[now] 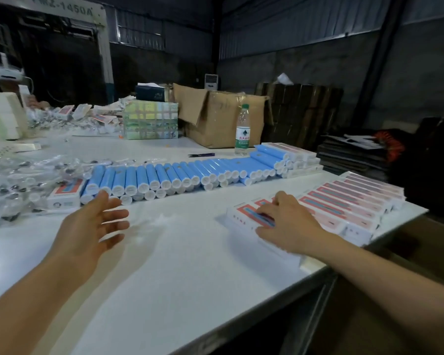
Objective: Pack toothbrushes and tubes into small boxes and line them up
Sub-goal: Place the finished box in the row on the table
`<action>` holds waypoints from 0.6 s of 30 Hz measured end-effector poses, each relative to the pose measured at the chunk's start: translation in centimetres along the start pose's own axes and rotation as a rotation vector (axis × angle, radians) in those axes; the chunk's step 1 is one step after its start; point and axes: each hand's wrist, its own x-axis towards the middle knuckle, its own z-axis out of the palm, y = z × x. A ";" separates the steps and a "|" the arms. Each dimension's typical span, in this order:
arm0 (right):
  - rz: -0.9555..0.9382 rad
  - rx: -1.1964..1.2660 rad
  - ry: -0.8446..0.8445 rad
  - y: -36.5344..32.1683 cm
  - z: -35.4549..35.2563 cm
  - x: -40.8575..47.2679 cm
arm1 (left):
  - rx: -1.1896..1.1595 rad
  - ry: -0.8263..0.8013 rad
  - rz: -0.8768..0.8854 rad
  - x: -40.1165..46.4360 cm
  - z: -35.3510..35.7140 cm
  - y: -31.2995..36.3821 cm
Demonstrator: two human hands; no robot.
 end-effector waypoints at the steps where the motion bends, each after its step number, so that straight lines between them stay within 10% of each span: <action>1: 0.019 0.002 -0.009 0.6 -0.1 0.0 | 0.024 0.007 0.004 -0.1 0.2 -0.1; 4: 0.043 -0.041 0.000 1.3 -0.5 0.3 | 0.264 0.063 0.100 -0.1 0.8 -0.6; 9: -0.173 0.227 0.269 -4.8 -1.0 1.6 | 1.295 -0.010 0.400 0.0 1.4 -2.3; 18: -0.339 0.374 0.174 -18.3 3.6 7.4 | 1.276 -0.138 0.324 -0.2 1.8 -1.8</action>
